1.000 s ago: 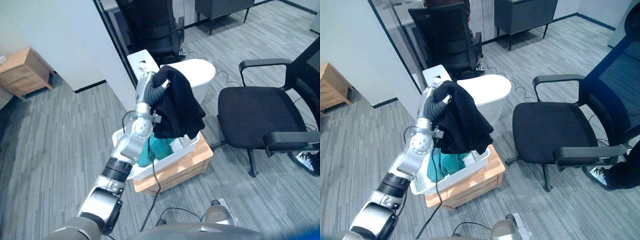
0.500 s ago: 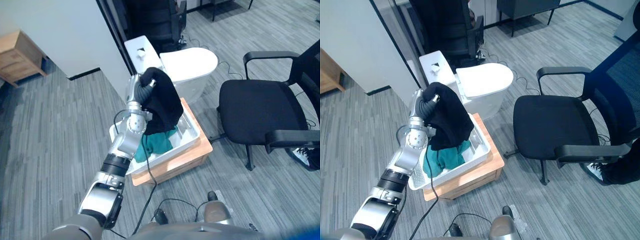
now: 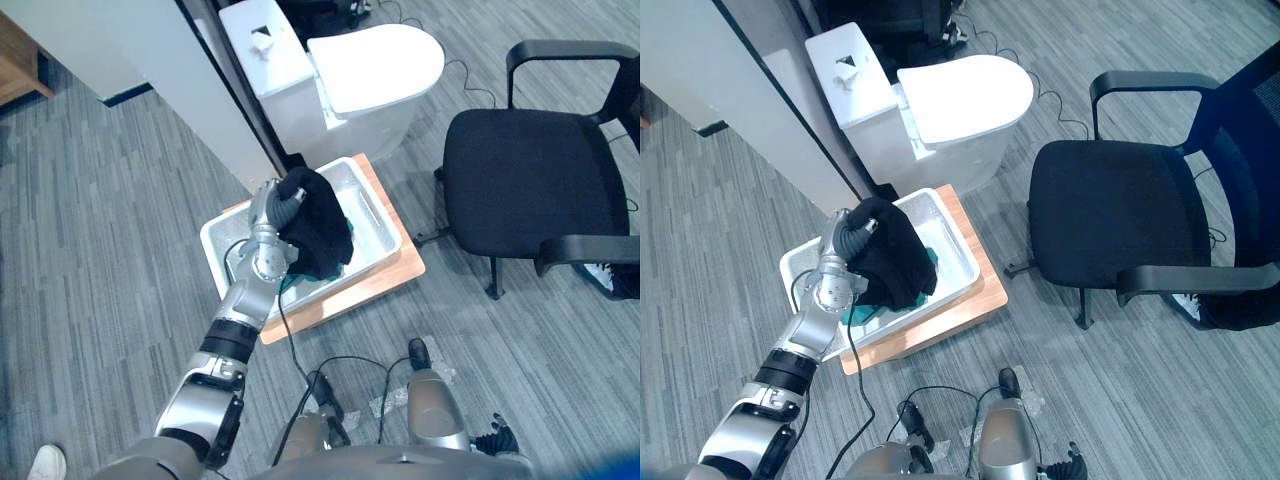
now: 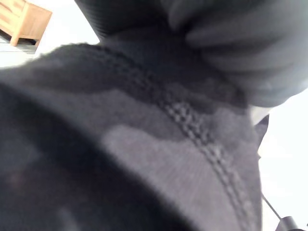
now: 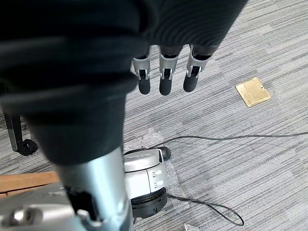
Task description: Tidy the bed and pick cloth on bed and put in laundry
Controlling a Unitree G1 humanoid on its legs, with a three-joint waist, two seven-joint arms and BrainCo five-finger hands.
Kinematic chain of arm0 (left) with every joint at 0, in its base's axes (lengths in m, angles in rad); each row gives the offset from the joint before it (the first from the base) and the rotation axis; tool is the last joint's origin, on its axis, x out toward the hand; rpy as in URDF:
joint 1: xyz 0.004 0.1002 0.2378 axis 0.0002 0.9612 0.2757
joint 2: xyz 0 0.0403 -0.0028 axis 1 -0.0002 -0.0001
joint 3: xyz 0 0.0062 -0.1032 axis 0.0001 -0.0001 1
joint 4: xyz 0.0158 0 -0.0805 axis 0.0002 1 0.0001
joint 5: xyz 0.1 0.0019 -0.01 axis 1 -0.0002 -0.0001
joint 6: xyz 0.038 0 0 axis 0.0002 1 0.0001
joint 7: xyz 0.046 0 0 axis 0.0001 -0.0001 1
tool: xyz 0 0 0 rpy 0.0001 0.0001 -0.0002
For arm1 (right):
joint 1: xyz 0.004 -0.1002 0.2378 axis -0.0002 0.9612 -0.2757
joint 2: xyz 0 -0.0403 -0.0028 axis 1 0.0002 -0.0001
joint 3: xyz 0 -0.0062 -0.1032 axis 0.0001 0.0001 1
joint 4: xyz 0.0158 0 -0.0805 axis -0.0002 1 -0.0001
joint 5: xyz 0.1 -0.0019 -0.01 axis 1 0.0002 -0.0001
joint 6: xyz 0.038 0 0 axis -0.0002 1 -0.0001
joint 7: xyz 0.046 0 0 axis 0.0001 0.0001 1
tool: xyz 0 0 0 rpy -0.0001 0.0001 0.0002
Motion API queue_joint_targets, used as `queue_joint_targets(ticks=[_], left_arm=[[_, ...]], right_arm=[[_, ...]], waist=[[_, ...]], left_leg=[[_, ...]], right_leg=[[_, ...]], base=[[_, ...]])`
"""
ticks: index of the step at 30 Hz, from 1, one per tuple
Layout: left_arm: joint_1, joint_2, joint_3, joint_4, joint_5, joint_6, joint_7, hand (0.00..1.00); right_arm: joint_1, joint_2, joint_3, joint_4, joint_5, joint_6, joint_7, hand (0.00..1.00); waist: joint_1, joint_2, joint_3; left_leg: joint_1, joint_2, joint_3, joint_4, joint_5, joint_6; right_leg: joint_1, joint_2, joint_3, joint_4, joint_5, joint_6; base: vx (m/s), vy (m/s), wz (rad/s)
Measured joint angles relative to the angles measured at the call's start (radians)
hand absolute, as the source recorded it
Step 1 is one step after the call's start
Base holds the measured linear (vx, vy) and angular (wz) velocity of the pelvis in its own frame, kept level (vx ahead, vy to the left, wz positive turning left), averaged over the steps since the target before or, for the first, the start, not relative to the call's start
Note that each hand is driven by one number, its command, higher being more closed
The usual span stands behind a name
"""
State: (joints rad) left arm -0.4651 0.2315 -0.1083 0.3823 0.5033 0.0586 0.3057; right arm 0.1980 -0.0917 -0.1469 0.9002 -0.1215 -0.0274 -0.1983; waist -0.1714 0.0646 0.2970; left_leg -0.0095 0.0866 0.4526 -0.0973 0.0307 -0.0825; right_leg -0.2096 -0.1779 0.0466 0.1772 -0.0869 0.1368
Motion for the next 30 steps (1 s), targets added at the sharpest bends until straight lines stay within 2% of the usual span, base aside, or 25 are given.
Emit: queue_joint_targets(ticks=[7,14,15,19,30], left_arm=[[-0.025,0.058,0.022,0.034,0.0,0.014,-0.001,1.0],[-0.022,0.061,0.067,0.034,-0.001,0.019,-0.025,1.0],[-0.022,0.061,0.072,0.033,-0.002,0.019,-0.028,0.0],[-0.018,0.061,0.074,0.025,-0.003,0.021,-0.04,0.0],[0.047,0.067,0.075,-0.134,-0.001,0.038,-0.039,0.0]], right_arm=[[-0.004,0.0,0.002,-0.013,0.003,0.0,-0.005,0.0],[-0.004,-0.001,0.007,-0.023,0.032,0.0,-0.005,0.0],[-0.004,-0.002,0.011,-0.026,0.033,0.0,-0.005,0.0],[-0.004,-0.006,0.015,-0.028,0.036,0.002,-0.005,0.0],[0.001,-0.007,0.015,-0.018,0.04,0.01,0.0,0.0]], waist=[[0.023,-0.001,0.031],[0.031,0.0,0.045],[0.032,0.0,0.045],[0.05,0.001,0.045],[0.056,0.0,0.045]], left_leg=[[-0.052,0.0,0.001,0.0,0.005,-0.002],[-0.077,0.001,0.008,0.0,0.005,-0.002],[-0.077,0.001,0.011,0.0,0.005,-0.002],[-0.061,0.001,0.033,0.003,0.005,-0.002],[-0.029,0.008,0.032,0.036,0.002,-0.006]], right_leg=[[-0.056,0.0,0.005,0.007,0.0,0.0],[-0.078,0.0,0.006,0.007,0.001,-0.001],[-0.077,0.0,0.008,0.007,0.001,-0.001],[-0.062,0.0,0.018,0.006,0.001,-0.002],[-0.006,-0.002,0.018,0.004,0.001,-0.002]], base=[[0.0,0.0,0.0],[0.03,0.007,0.0],[0.05,0.015,-0.02],[0.04,0.016,-0.02],[-0.01,-0.003,0.04]])
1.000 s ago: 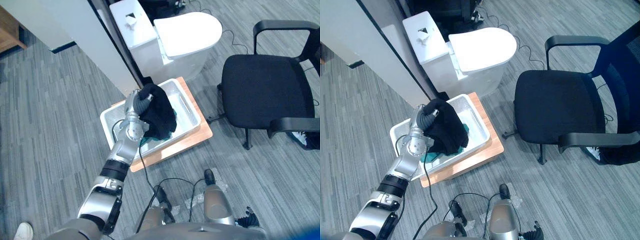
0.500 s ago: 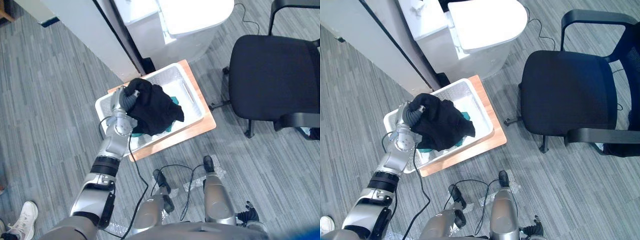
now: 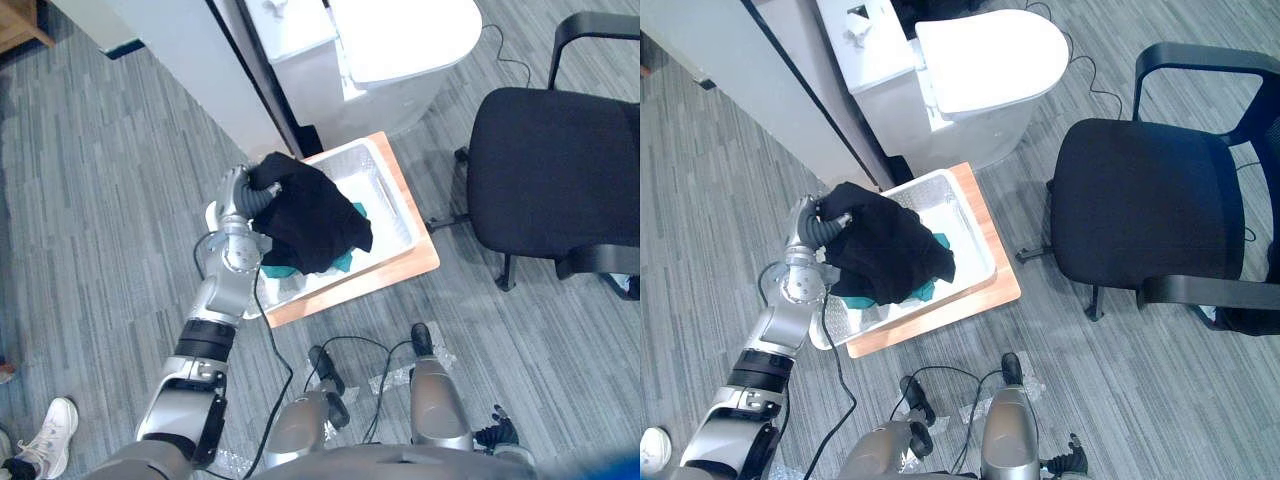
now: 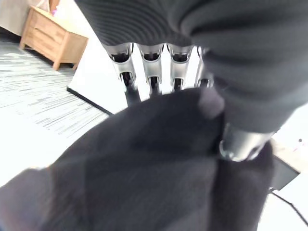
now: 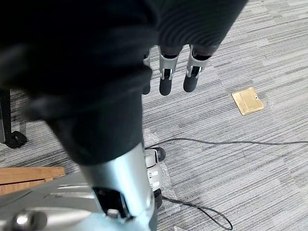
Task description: Tidy the bed and pick cloth on bed and put in laundry
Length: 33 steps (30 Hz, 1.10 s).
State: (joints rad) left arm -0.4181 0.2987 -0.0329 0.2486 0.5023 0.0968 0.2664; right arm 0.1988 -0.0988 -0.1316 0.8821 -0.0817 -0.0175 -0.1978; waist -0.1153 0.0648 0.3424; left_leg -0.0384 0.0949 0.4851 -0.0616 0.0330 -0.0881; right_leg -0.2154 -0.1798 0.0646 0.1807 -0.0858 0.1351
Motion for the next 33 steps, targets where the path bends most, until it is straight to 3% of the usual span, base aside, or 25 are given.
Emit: queue_joint_targets(ticks=[6,7,10,12,17,21,30,33], left_arm=[[0.157,0.002,0.039,0.002,-0.002,-0.037,0.009,0.0],[0.144,0.024,0.038,0.0,-0.004,-0.036,0.005,0.0],[0.046,0.179,0.048,-0.065,-0.055,-0.038,-0.006,0.0],[0.015,0.204,0.063,-0.129,-0.057,-0.051,-0.007,0.0],[0.01,0.142,0.069,-0.163,-0.056,-0.064,-0.006,0.0],[0.011,0.138,0.08,-0.164,-0.07,-0.064,0.016,0.0],[0.168,0.032,0.269,-0.239,-0.169,-0.067,0.091,0.0],[0.276,-0.035,0.347,-0.272,-0.204,-0.066,0.107,0.0]], right_arm=[[0.001,-0.001,-0.005,0.019,-0.003,0.001,-0.004,0.0],[0.006,-0.001,-0.005,0.022,-0.003,0.001,-0.006,0.0],[0.012,-0.001,-0.005,0.02,-0.002,0.001,-0.001,0.0],[0.024,-0.003,-0.015,0.019,-0.001,0.001,0.001,0.0],[0.033,-0.004,-0.015,0.035,-0.001,0.003,0.02,0.0],[0.033,-0.002,-0.016,0.048,-0.002,0.003,0.02,0.0],[0.043,0.005,-0.015,0.079,-0.021,0.011,0.019,0.0],[0.051,0.005,-0.015,0.092,-0.033,0.022,0.02,0.0]], waist=[[0.009,0.003,-0.002],[0.021,0.003,-0.002],[0.019,0.003,-0.008],[0.015,0.014,-0.029],[0.011,0.014,-0.058],[0.018,0.008,-0.061],[0.031,-0.009,-0.111],[0.054,-0.012,-0.124]], left_leg=[[0.028,0.01,0.002,-0.009,-0.006,-0.007],[0.027,0.013,0.003,-0.009,-0.006,-0.007],[0.039,0.013,-0.001,-0.009,0.003,0.005],[0.038,0.011,-0.001,-0.013,0.007,0.009],[0.059,0.012,-0.003,-0.021,0.011,0.01],[0.074,0.015,-0.008,-0.022,0.012,0.009],[0.112,0.013,-0.04,-0.028,0.013,0.009],[0.13,0.012,-0.055,-0.035,0.014,0.007]], right_leg=[[0.031,0.013,0.002,-0.02,-0.002,-0.004],[0.034,0.022,0.001,-0.027,0.005,-0.006],[0.051,0.023,-0.008,-0.03,0.012,-0.006],[0.051,0.02,-0.008,-0.035,0.017,-0.004],[0.073,0.02,-0.01,-0.047,0.022,-0.005],[0.099,0.02,-0.02,-0.06,0.028,-0.006],[0.165,0.017,-0.057,-0.08,0.028,-0.006],[0.193,0.017,-0.069,-0.094,0.028,-0.006]], base=[[-0.06,-0.024,0.0],[-0.08,-0.033,0.07],[-0.06,-0.021,0.03],[0.0,0.0,0.0],[0.02,0.0,0.0],[-0.01,-0.004,0.06],[0.0,-0.006,0.12],[0.02,-0.012,0.11]])
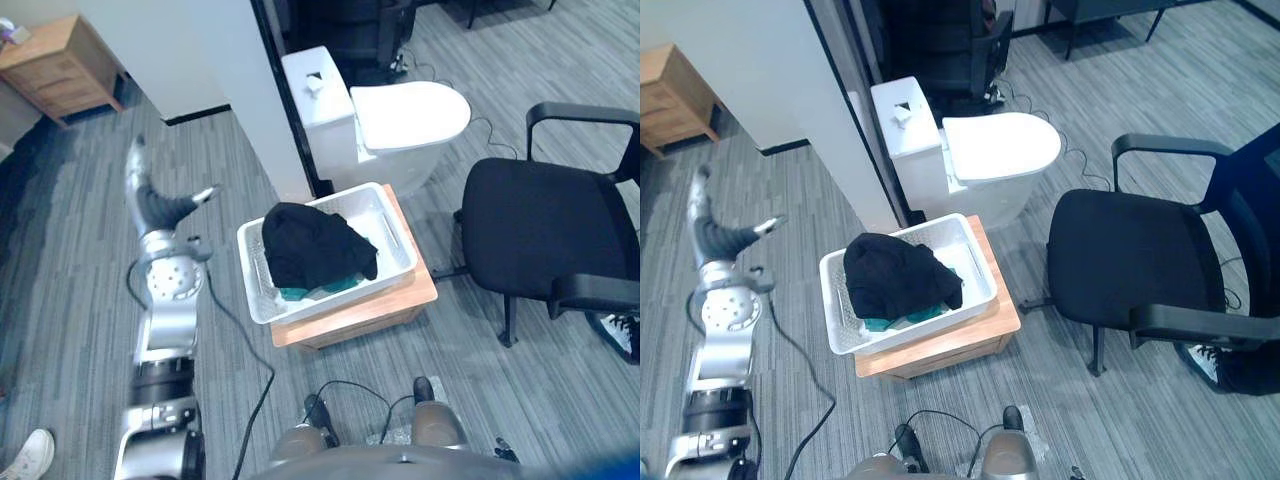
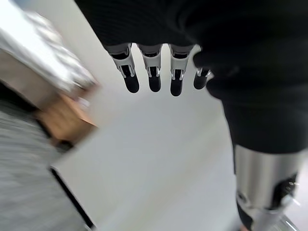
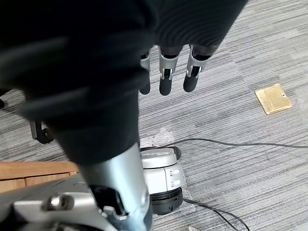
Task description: Tidy the bed and pick cloth on bed and put in laundry
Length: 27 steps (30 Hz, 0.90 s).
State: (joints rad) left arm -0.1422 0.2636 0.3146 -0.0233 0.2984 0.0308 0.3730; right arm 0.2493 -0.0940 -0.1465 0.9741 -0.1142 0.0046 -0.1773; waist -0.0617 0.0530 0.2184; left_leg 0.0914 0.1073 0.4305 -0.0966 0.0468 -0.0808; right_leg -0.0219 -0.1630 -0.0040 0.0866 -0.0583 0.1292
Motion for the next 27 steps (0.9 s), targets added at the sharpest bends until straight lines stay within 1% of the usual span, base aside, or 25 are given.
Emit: queue_joint_targets(ticks=[1,2,3,4,5,6,7,9,10,12,13,14,15,16,17,19,20,21,22,23,25,27], left_arm=[[0.05,-0.027,0.021,-0.005,-0.007,0.0,0.005,0.0],[0.076,-0.042,0.033,-0.005,-0.018,0.0,0.005,0.0],[0.125,-0.08,0.057,-0.005,-0.044,0.003,0.006,0.0],[0.177,-0.123,0.071,-0.004,-0.064,0.003,0.007,0.0],[0.206,-0.143,0.075,-0.004,-0.079,0.003,0.007,0.0],[0.266,-0.188,0.078,-0.001,-0.094,0.004,0.007,0.0],[0.316,-0.229,0.078,0.006,-0.112,0.005,0.005,0.0],[0.367,-0.285,0.079,0.054,-0.149,0.004,0.006,0.0],[0.391,-0.309,0.077,0.112,-0.183,0.001,0.009,0.0],[0.418,-0.331,0.076,0.211,-0.262,-0.011,0.012,0.0],[0.434,-0.334,0.075,0.308,-0.322,-0.021,0.011,0.0],[0.437,-0.34,0.083,0.428,-0.391,-0.042,0.001,0.0],[0.436,-0.34,0.088,0.453,-0.399,-0.046,-0.001,0.0],[0.432,-0.342,0.116,0.564,-0.426,-0.059,-0.008,0.0],[0.422,-0.347,0.165,0.688,-0.486,-0.067,-0.002,0.0],[0.415,-0.352,0.201,0.784,-0.524,-0.068,-0.006,0.0],[0.415,-0.354,0.221,0.888,-0.555,-0.06,-0.023,0.0],[0.414,-0.354,0.228,0.926,-0.561,-0.056,-0.032,0.0],[0.414,-0.357,0.241,0.979,-0.561,-0.047,-0.058,0.0],[0.416,-0.357,0.258,0.986,-0.544,-0.037,-0.069,0.0],[0.429,-0.357,0.259,0.988,-0.534,-0.036,-0.086,0.0],[0.431,-0.356,0.256,0.989,-0.487,-0.036,-0.102,0.0]], right_arm=[[0.001,0.0,0.001,0.005,-0.018,0.008,0.001,0.0],[0.001,0.0,0.002,0.005,-0.023,0.011,0.003,0.0],[0.002,0.0,0.006,0.005,-0.029,0.016,0.009,0.0],[0.003,0.0,0.009,0.006,-0.029,0.025,0.014,0.0],[0.003,0.0,0.012,0.006,-0.029,0.028,0.016,0.0],[0.003,0.0,0.02,0.007,-0.032,0.037,0.018,0.0],[0.004,-0.002,0.033,0.008,-0.044,0.046,0.017,0.0],[0.004,-0.003,0.043,0.016,-0.058,0.049,0.017,0.0],[-0.003,-0.008,0.06,0.022,-0.058,0.056,0.017,0.0],[-0.006,-0.017,0.093,0.026,-0.061,0.064,0.016,0.0],[-0.006,-0.024,0.116,0.027,-0.067,0.067,0.016,0.0],[-0.006,-0.027,0.129,0.029,-0.068,0.068,0.016,0.0],[-0.006,-0.027,0.129,0.03,-0.068,0.068,0.016,0.0],[-0.005,-0.027,0.129,0.035,-0.067,0.068,0.016,0.0],[-0.004,-0.026,0.128,0.038,-0.066,0.068,0.01,0.0],[-0.003,-0.025,0.126,0.043,-0.064,0.067,0.001,0.0],[0.001,-0.024,0.124,0.045,-0.058,0.066,-0.007,0.0],[0.003,-0.024,0.122,0.047,-0.055,0.065,-0.008,0.0],[0.004,-0.024,0.119,0.052,-0.054,0.065,-0.009,0.0],[0.004,-0.024,0.118,0.063,-0.053,0.065,-0.01,0.0],[0.004,-0.024,0.114,0.074,-0.051,0.065,-0.011,0.0],[0.004,-0.026,0.111,0.083,-0.047,0.065,-0.011,0.0]], waist=[[0.004,-0.003,-0.018],[0.01,-0.005,-0.022],[0.023,-0.008,-0.025],[0.028,-0.011,-0.028],[0.029,-0.014,-0.032],[0.03,-0.018,-0.041],[0.043,-0.023,-0.048],[0.056,-0.028,-0.063],[0.058,-0.031,-0.065],[0.059,-0.035,-0.074],[0.056,-0.036,-0.087],[0.057,-0.039,-0.098],[0.057,-0.039,-0.1],[0.057,-0.04,-0.108],[0.058,-0.041,-0.112],[0.059,-0.041,-0.117],[0.065,-0.04,-0.12],[0.069,-0.039,-0.121],[0.074,-0.038,-0.124],[0.078,-0.038,-0.13],[0.081,-0.037,-0.136],[0.081,-0.032,-0.147]], left_leg=[[-0.005,0.0,-0.004,0.0,0.0,0.0],[-0.004,0.001,-0.005,0.0,0.0,0.0],[0.003,0.001,-0.006,0.0,0.0,0.0],[0.006,0.001,-0.014,-0.001,0.0,0.0],[0.006,0.0,-0.021,-0.001,0.0,0.0],[0.004,0.0,-0.03,-0.001,0.0,0.0],[0.007,0.0,-0.029,-0.001,0.0,0.0],[0.011,0.0,-0.033,-0.002,0.0,0.0],[0.025,0.0,-0.04,-0.002,0.0,0.0],[0.036,0.0,-0.047,-0.004,0.0,0.0],[0.037,0.002,-0.052,-0.005,0.0,0.0],[0.038,0.004,-0.054,-0.005,0.0,0.0],[0.038,0.005,-0.054,-0.005,0.0,0.0],[0.038,0.008,-0.054,-0.006,0.0,0.0],[0.039,0.011,-0.053,-0.006,0.0,-0.001],[0.039,0.014,-0.054,-0.006,-0.001,-0.003],[0.044,0.016,-0.054,-0.006,-0.002,-0.007],[0.046,0.017,-0.054,-0.006,-0.002,-0.008],[0.049,0.018,-0.055,-0.006,-0.002,-0.008],[0.05,0.018,-0.057,-0.006,-0.001,-0.009],[0.05,0.019,-0.06,-0.006,-0.001,-0.009],[0.051,0.02,-0.06,-0.006,-0.001,-0.009]], right_leg=[[0.002,-0.001,-0.011,-0.004,0.0,0.0],[0.005,-0.001,-0.013,-0.006,0.0,0.0],[0.016,-0.001,-0.015,-0.011,0.0,0.0],[0.027,-0.002,-0.024,-0.016,0.0,0.0],[0.033,-0.004,-0.032,-0.019,0.0,0.0],[0.038,-0.005,-0.041,-0.021,-0.001,0.0],[0.041,-0.005,-0.042,-0.023,-0.001,0.0],[0.052,-0.006,-0.05,-0.03,-0.001,0.0],[0.073,-0.007,-0.059,-0.038,-0.001,0.0],[0.092,-0.007,-0.067,-0.045,-0.001,0.001],[0.099,-0.007,-0.075,-0.049,-0.001,0.001],[0.1,-0.005,-0.081,-0.051,-0.002,0.001],[0.1,-0.005,-0.082,-0.051,-0.002,0.0],[0.1,-0.002,-0.084,-0.052,-0.003,0.0],[0.1,0.002,-0.086,-0.053,-0.004,-0.002],[0.101,0.004,-0.087,-0.054,-0.009,-0.009],[0.102,0.007,-0.088,-0.055,-0.009,-0.008],[0.104,0.008,-0.088,-0.055,-0.01,-0.008],[0.108,0.009,-0.089,-0.055,-0.01,-0.007],[0.11,0.011,-0.09,-0.056,-0.01,-0.007],[0.116,0.013,-0.094,-0.061,-0.01,-0.007],[0.117,0.016,-0.094,-0.065,-0.01,-0.007]], base=[[0.02,-0.012,0.2],[0.03,-0.017,0.15],[0.03,-0.02,0.1],[0.03,-0.02,0.15],[0.03,-0.018,0.24],[0.03,-0.014,0.17],[0.02,-0.013,0.11],[0.01,-0.007,0.09],[0.01,-0.005,0.14],[-0.01,-0.009,0.14],[-0.03,-0.021,0.13],[-0.02,-0.019,0.09],[-0.04,-0.021,0.03],[-0.05,-0.023,0.0],[-0.05,-0.027,0.0],[-0.02,-0.012,0.0],[0.0,0.0,0.0],[0.0,0.0,0.0],[0.0,0.0,0.0],[0.01,-0.008,0.03],[0.01,-0.007,0.04],[0.0,0.0,0.0]])
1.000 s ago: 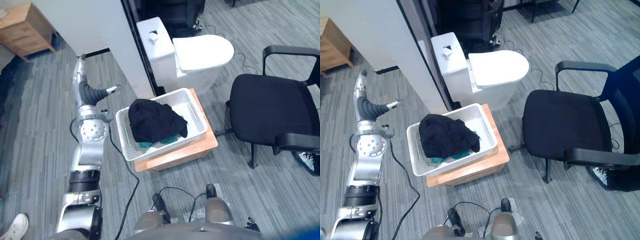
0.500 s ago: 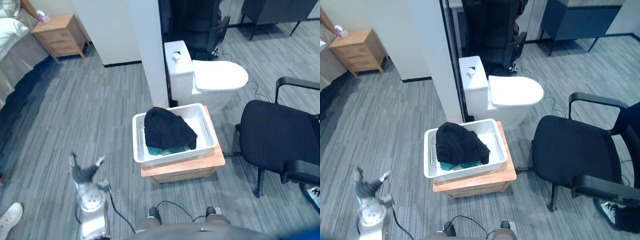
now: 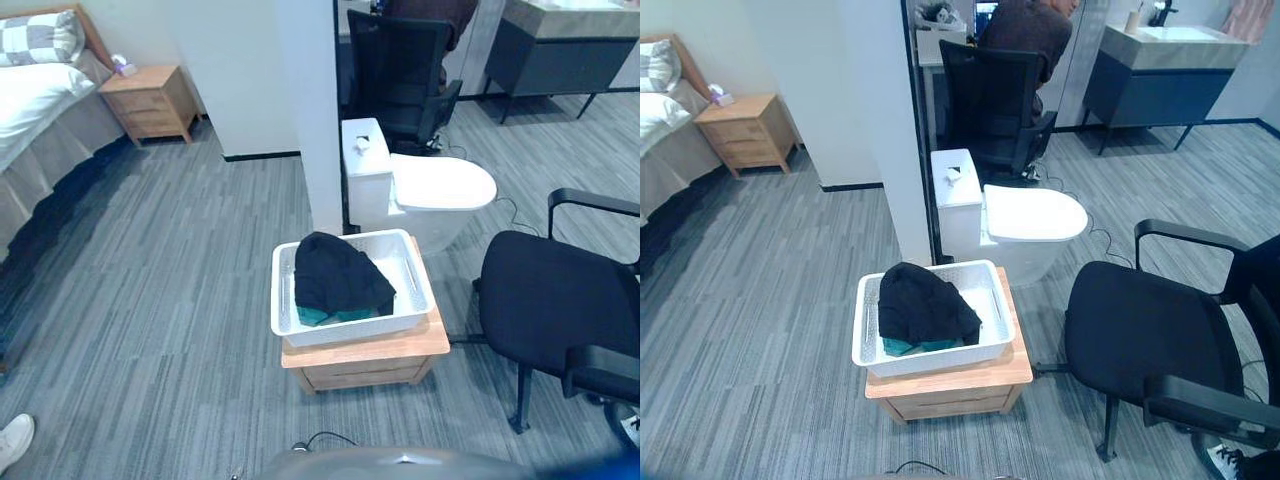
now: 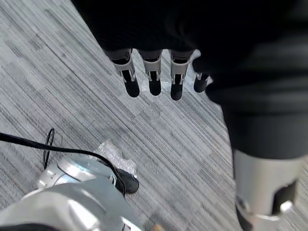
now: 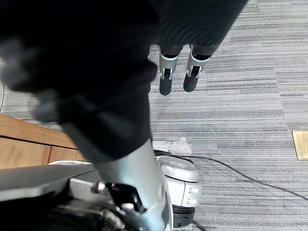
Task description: Tidy the bed and pick cloth on bed and put in laundry
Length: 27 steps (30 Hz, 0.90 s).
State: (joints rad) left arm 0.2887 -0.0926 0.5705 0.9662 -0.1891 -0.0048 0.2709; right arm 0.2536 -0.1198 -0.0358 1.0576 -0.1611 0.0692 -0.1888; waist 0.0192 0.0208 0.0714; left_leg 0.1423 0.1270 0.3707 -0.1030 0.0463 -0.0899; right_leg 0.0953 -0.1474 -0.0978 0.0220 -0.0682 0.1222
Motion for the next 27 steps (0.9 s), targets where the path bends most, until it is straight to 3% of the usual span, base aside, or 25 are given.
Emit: queue_joint_targets(ticks=[13,27], left_arm=[[-0.036,0.096,-0.222,0.047,0.292,0.001,-0.138,0.0],[-0.04,0.124,-0.296,0.078,0.293,-0.001,-0.145,0.0]], right_arm=[[-0.006,-0.001,-0.03,0.027,0.028,-0.002,0.021,0.0],[-0.015,-0.018,0.013,0.049,0.018,-0.043,0.028,0.0]], waist=[[-0.004,0.011,-0.008],[-0.012,0.015,-0.007]], left_leg=[[0.017,0.016,0.006,0.0,-0.007,-0.018],[0.02,0.021,0.006,0.003,-0.009,-0.022]], right_leg=[[0.016,0.024,0.022,-0.021,0.004,-0.006],[0.021,0.031,0.031,-0.033,0.01,-0.013]], base=[[0.01,-0.006,-0.04],[0.0,-0.001,-0.01]])
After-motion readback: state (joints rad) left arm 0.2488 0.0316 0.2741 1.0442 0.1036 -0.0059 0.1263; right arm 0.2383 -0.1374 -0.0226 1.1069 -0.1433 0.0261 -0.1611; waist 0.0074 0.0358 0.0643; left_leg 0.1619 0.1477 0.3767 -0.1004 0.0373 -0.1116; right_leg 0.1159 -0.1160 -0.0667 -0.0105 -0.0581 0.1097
